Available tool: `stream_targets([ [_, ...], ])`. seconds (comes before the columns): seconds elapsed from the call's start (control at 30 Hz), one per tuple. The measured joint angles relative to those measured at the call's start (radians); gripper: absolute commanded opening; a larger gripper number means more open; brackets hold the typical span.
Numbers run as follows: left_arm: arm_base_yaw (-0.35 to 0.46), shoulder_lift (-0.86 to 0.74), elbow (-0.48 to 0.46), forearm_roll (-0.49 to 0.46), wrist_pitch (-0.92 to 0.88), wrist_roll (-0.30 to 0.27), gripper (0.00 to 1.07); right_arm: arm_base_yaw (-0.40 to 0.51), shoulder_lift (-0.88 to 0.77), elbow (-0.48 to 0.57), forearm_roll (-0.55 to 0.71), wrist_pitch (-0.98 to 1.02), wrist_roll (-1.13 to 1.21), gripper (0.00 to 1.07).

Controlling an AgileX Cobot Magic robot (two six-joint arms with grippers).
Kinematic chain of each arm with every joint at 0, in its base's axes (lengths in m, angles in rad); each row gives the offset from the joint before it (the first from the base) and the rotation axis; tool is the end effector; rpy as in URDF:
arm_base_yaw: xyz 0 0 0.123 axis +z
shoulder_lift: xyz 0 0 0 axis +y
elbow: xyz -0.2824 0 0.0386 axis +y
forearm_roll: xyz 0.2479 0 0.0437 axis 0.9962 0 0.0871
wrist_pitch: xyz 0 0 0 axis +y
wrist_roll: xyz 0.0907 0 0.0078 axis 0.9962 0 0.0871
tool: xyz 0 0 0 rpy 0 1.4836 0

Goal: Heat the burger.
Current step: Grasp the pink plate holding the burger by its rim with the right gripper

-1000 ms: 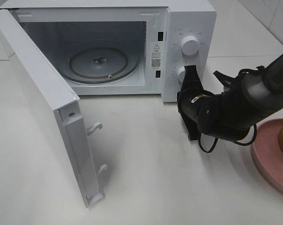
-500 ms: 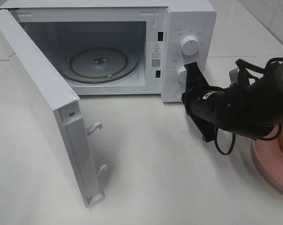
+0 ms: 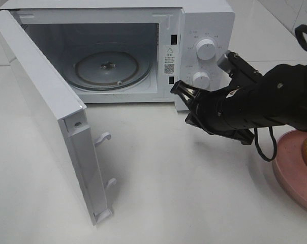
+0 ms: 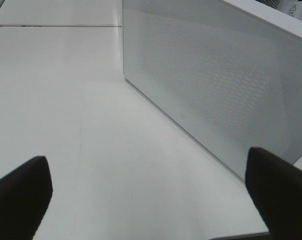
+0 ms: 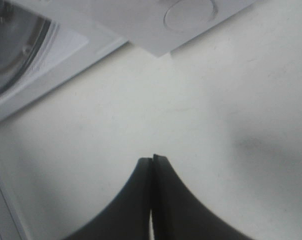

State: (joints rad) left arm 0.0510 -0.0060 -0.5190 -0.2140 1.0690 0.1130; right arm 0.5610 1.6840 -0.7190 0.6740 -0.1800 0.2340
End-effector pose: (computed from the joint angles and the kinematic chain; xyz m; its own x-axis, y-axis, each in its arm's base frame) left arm -0.0085 -0.0174 0.2832 -0.4307 -0.0133 -0.9024 0.1214 0.9900 -0.0725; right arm 0.2715 0.1587 0.1595 -0.7128 0.4715 -0.5192 0.1605 0.8303 0.5337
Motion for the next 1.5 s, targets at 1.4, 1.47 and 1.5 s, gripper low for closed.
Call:
stream_targets([
  [1.4, 0.0, 0.0, 0.0, 0.0, 0.0, 0.0, 0.98, -0.202, -0.286, 0.0, -0.757, 0.873, -0.185, 0.85],
  [1.47, 0.0, 0.0, 0.0, 0.0, 0.0, 0.0, 0.98, -0.213, -0.286, 0.0, -0.762, 0.868, -0.185, 0.85],
  [1.5, 0.0, 0.0, 0.0, 0.0, 0.0, 0.0, 0.98, -0.213, -0.286, 0.0, -0.762, 0.868, -0.185, 0.85],
])
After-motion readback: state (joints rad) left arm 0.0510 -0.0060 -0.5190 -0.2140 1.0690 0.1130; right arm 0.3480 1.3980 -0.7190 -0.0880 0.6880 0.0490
